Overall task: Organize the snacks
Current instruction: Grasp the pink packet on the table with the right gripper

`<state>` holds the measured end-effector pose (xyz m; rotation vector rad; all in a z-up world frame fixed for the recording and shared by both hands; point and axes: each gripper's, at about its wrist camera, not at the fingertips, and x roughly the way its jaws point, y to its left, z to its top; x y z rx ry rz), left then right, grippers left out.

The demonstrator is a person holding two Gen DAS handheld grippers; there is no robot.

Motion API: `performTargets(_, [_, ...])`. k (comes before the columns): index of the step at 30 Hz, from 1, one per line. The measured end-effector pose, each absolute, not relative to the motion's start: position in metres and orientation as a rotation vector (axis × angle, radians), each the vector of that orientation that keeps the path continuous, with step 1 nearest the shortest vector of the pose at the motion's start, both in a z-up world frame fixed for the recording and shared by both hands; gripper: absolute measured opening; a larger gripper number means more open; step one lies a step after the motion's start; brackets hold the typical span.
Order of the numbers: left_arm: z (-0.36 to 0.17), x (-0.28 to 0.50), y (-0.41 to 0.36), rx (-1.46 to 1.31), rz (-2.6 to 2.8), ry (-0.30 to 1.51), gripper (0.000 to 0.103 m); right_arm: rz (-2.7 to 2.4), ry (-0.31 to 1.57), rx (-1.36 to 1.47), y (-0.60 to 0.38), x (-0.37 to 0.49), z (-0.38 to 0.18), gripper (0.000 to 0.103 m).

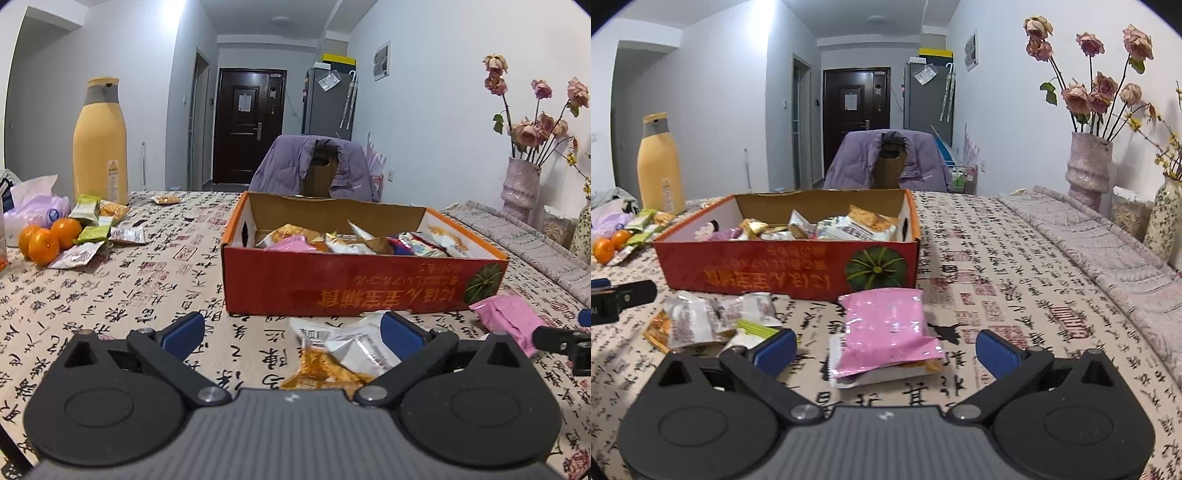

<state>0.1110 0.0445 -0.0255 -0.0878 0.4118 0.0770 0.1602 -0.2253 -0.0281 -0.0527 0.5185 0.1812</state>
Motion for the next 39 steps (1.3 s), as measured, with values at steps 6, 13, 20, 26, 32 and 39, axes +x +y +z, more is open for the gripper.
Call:
performTargets(6, [-0.033, 0.122, 0.051, -0.105, 0.070, 0.409, 0.103, 0.139, 0.547, -0.075, -0.227, 0.175, -0.033, 0.103])
performTargets(13, [-0.035, 0.120, 0.049, -0.102, 0.060, 0.402, 0.103, 0.146, 0.544, -0.132, -0.220, 0.191, -0.037, 0.101])
performTargets(20, [-0.036, 0.119, 0.048, -0.102, 0.060, 0.394, 0.103, 0.175, 0.565, -0.148, -0.209, 0.216, -0.042, 0.090])
performTargets(26, [-0.036, 0.117, 0.052, -0.127, 0.057, 0.397, 0.103, 0.187, 0.610, -0.138, -0.206, 0.230, -0.052, 0.061])
performTargets(32, [-0.037, 0.118, 0.053, -0.132, 0.054, 0.404, 0.103, 0.164, 0.568, -0.115, -0.211, 0.221, -0.048, 0.061])
performTargets(39, [-0.037, 0.117, 0.053, -0.134, 0.063, 0.404, 0.103, 0.135, 0.424, -0.083, -0.217, 0.195, -0.038, 0.061])
